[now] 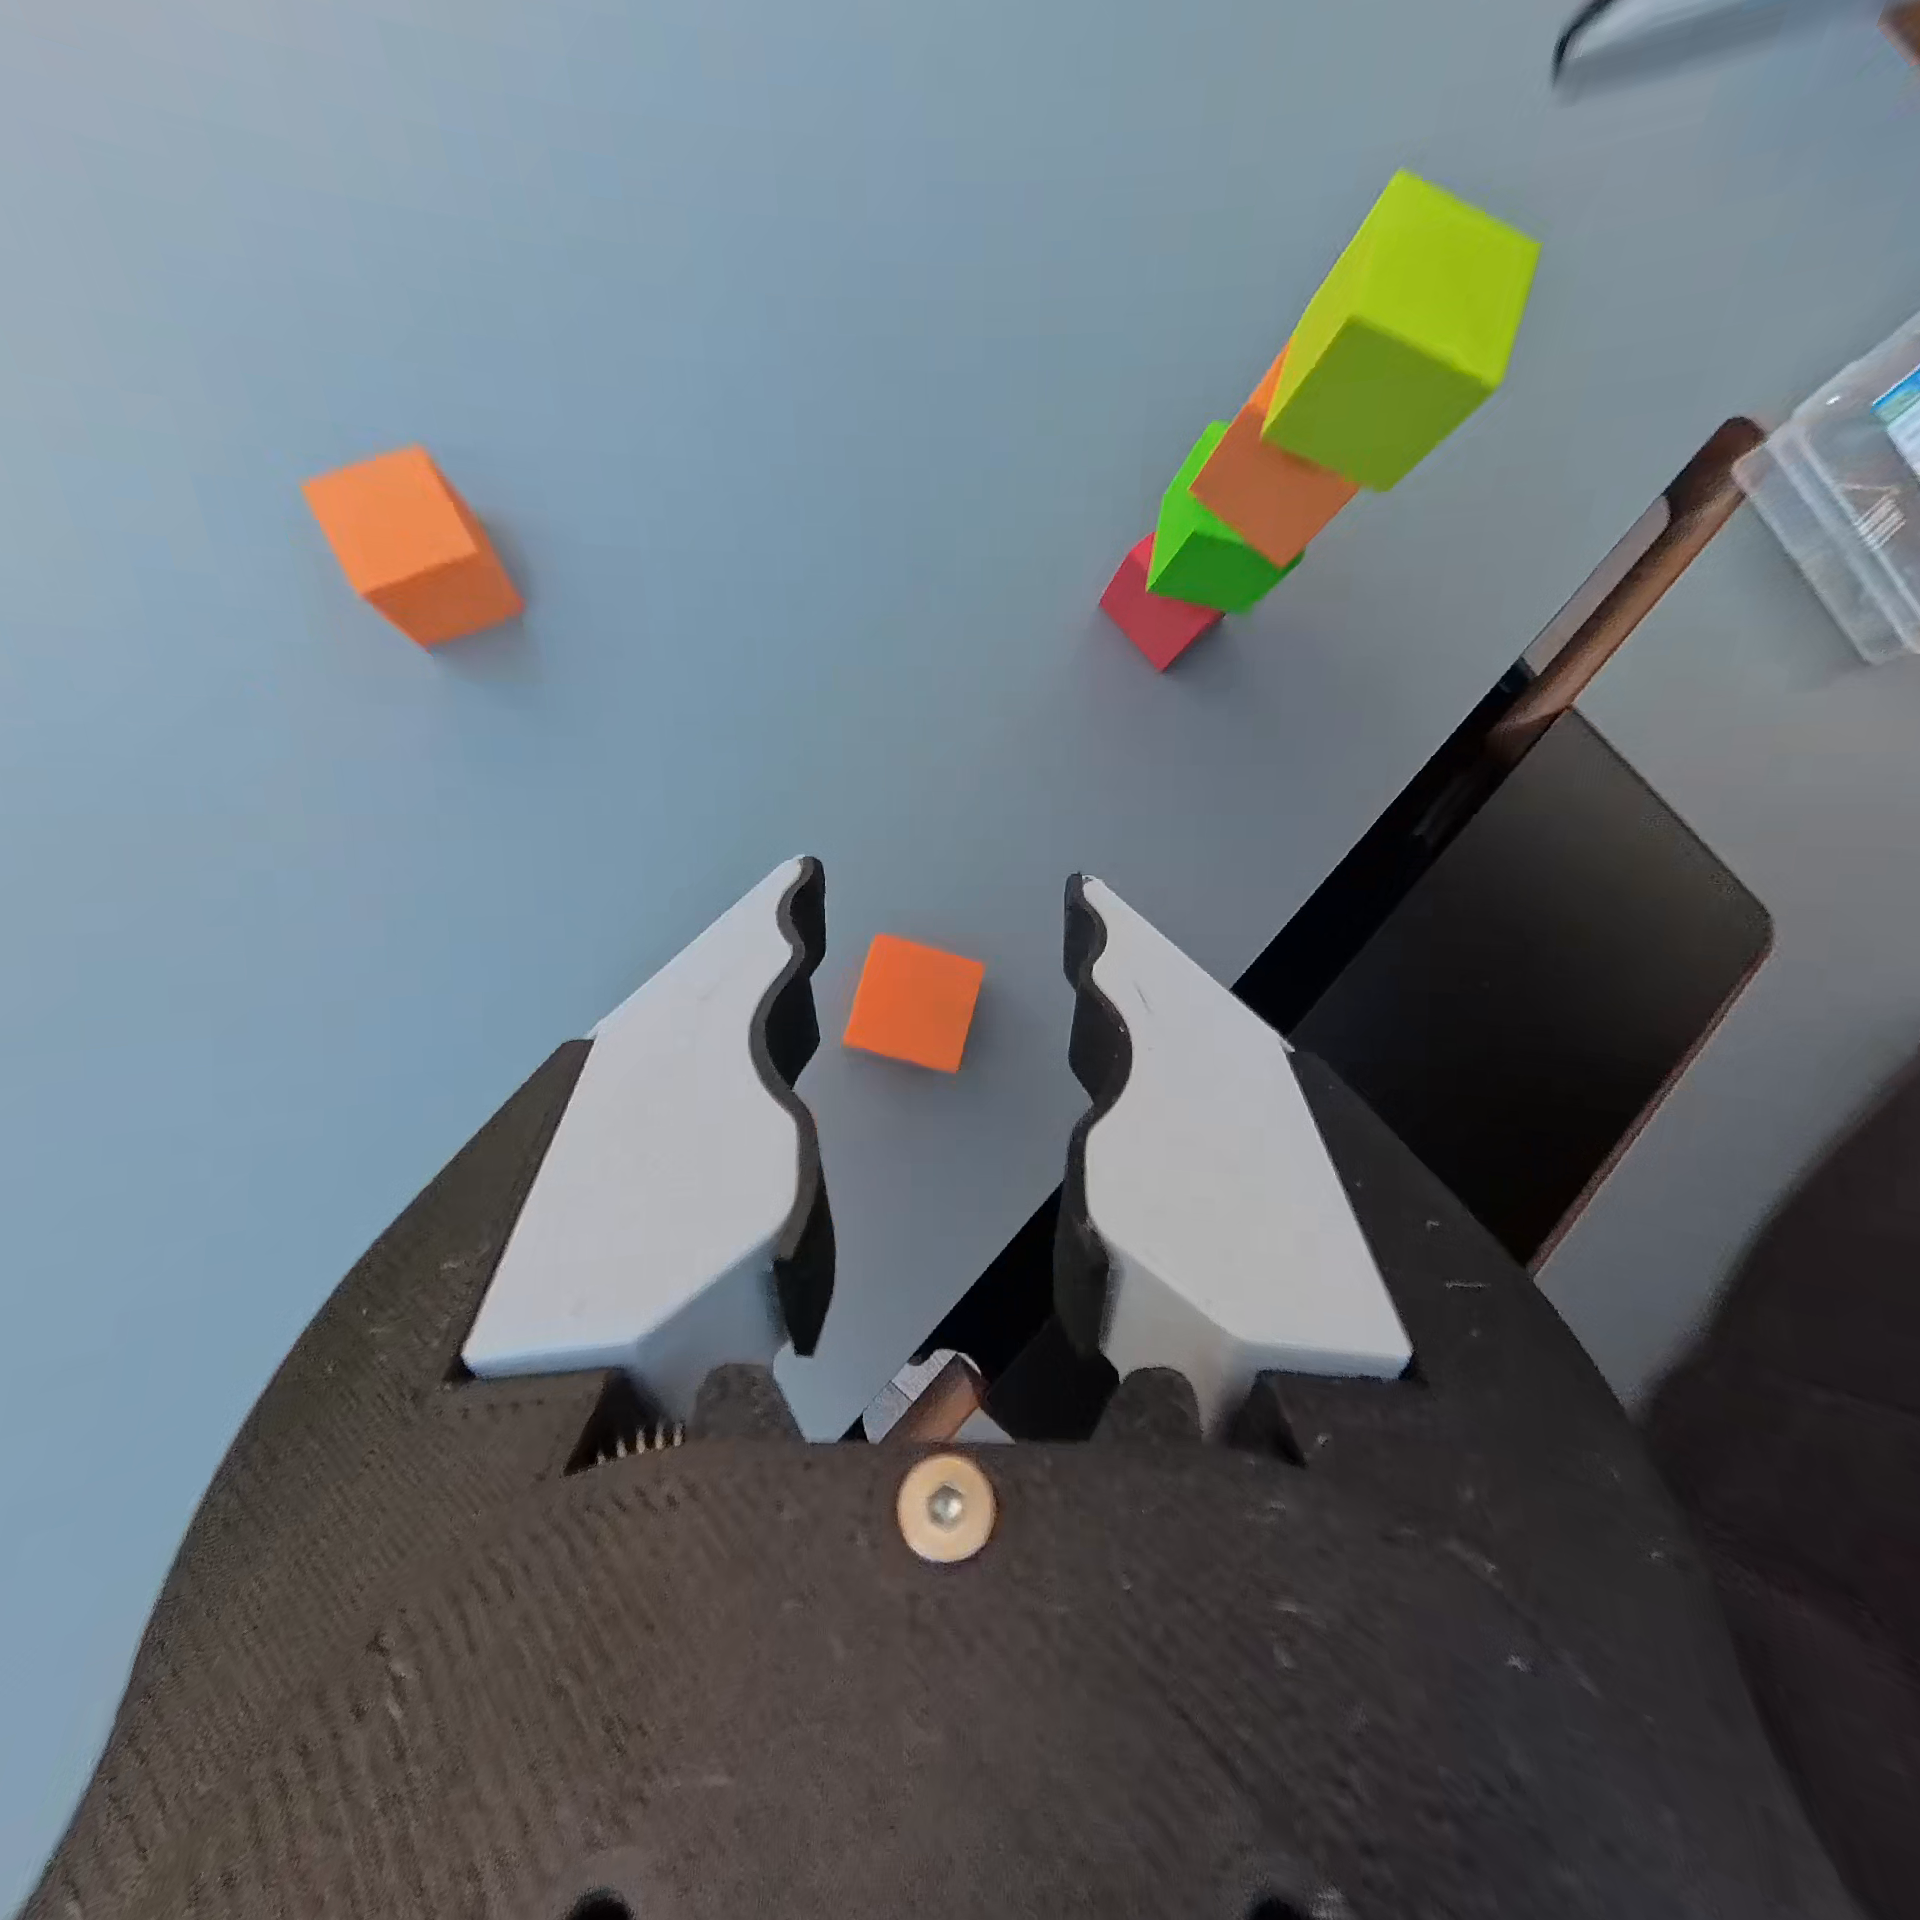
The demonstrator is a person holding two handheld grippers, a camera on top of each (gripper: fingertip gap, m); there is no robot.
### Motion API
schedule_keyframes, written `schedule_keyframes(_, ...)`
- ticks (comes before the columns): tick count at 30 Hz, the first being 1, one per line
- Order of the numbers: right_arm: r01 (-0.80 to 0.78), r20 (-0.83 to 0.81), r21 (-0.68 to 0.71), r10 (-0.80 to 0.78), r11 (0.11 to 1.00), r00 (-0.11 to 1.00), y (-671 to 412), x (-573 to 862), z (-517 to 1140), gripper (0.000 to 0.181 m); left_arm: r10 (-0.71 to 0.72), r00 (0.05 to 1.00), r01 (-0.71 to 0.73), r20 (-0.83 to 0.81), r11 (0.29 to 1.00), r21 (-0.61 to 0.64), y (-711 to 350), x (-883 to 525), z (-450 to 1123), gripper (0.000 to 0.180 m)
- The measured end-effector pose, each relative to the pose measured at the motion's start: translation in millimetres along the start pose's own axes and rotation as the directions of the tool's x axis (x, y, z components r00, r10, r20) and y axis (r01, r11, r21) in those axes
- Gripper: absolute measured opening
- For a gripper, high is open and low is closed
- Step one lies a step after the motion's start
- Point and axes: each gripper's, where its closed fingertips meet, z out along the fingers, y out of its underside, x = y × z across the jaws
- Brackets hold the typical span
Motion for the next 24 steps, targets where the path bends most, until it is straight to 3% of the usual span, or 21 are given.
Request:
schedule_keyframes(6,0.088,0.057,0.053,-0.091,0.995,0.994,-61.4,12.1,38.6,0.053,-0.028,0.998,0.033,0.055,0.996,-0.082,36.4,-13.3,15.1,0.043)
schedule_keyframes(8,0.16,0.096,0.02,-0.162,0.987,0.982,-72.6,12.3,61.1,0.053,-0.02,0.998,0.025,0.054,0.995,-0.095,41.9,-13.0,16.1,0.028)
schedule_keyframes(13,0.365,0.278,-0.114,-0.323,0.924,0.904,-61.0,4.1,131.0,0.051,-0.012,0.998,0.014,0.057,1.0,-0.025,27.7,-15.8,-1.7,0.028)
schedule_keyframes(18,0.57,0.452,-0.214,-0.437,0.793,0.778,-21.0,-17.7,182.4,0.047,-0.043,0.997,0.038,0.064,0.996,0.079,-1.9,-19.5,-31.2,0.028)
schedule_keyframes(21,0.627,0.477,-0.27,-0.464,0.731,0.747,-1.8,-20.2,201.3,0.038,-0.057,0.997,0.051,0.05,0.991,0.125,-17.6,-16.0,-44.4,0.028)
schedule_keyframes(22,0.631,0.478,-0.284,-0.464,0.722,0.746,2.1,-20.2,204.3,0.028,-0.059,0.997,0.053,0.041,0.99,0.133,-21.4,-13.8,-46.4,0.028)
schedule_keyframes(24,0.629,0.475,-0.276,-0.466,0.727,0.747,0.7,-19.9,202.0,0.027,-0.057,0.998,0.052,0.026,0.988,0.145,-28.0,-9.0,-48.1,0.028)
